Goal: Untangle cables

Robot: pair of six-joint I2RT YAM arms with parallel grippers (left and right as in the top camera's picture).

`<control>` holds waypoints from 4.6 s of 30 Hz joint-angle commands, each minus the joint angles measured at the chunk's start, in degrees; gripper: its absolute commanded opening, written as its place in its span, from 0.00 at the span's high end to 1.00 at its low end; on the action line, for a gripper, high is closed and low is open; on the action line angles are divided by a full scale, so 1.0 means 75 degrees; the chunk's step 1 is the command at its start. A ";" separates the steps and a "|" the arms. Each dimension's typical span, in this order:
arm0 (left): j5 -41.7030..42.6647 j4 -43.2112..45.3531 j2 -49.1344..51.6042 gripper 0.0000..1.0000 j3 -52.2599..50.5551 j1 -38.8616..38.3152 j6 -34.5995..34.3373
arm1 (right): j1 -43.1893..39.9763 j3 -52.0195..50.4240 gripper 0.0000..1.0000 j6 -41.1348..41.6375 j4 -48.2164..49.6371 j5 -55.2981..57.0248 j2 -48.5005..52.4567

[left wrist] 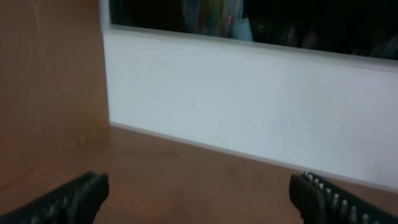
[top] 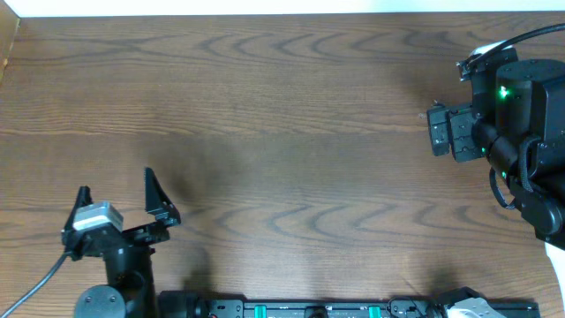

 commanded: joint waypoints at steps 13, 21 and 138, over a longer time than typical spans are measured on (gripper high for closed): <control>0.0137 0.5444 -0.1227 0.02 -0.4575 0.0023 -0.0335 | 0.0061 0.0058 0.01 -0.0015 -0.0012 0.0017 -0.0047; 0.0052 0.4462 -0.1227 0.02 -0.4820 0.0023 -0.0012 | 0.0061 0.0058 0.01 -0.0015 -0.0012 0.0017 -0.0047; 0.0114 0.2101 -0.1209 0.02 -0.4820 0.0023 -0.0076 | -0.2935 -1.3449 0.01 -0.1673 0.9168 -0.2034 -0.9381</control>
